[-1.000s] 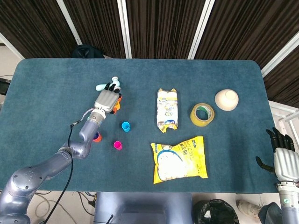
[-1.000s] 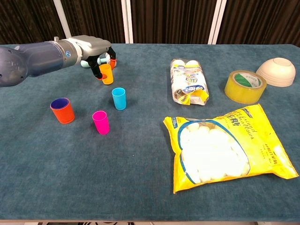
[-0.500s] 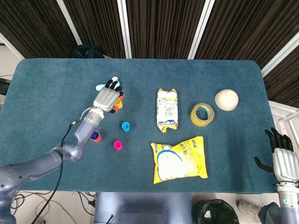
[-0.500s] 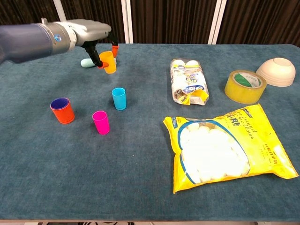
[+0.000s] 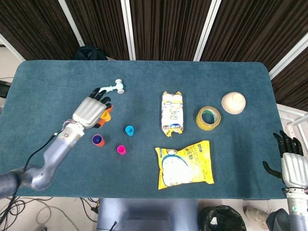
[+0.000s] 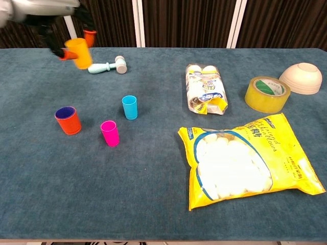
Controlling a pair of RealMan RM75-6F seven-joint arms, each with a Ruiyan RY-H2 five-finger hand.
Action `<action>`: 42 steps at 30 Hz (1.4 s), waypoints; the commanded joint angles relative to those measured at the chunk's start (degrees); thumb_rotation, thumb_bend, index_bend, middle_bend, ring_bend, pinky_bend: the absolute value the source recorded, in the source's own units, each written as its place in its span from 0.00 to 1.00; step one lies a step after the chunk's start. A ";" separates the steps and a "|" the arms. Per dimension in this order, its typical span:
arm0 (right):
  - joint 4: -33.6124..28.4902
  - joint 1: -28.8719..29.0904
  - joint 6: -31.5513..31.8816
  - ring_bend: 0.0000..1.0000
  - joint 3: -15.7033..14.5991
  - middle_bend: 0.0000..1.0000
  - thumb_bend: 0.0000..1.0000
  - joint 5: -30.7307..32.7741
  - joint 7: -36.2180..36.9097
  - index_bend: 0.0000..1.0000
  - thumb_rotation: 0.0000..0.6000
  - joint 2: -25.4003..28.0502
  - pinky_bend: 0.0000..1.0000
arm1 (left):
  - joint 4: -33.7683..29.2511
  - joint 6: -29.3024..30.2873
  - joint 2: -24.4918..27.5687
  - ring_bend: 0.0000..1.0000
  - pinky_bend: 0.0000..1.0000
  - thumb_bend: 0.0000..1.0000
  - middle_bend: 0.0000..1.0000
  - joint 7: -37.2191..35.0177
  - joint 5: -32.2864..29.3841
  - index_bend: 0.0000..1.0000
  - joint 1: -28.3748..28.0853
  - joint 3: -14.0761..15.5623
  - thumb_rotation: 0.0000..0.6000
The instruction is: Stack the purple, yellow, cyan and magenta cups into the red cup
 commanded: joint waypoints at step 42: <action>-0.72 -0.21 0.21 0.10 0.00 0.04 0.32 0.01 0.19 0.11 1.00 0.04 0.00 | 5.40 0.95 -4.06 0.00 0.00 0.35 0.23 -8.89 15.19 0.47 7.54 7.08 1.00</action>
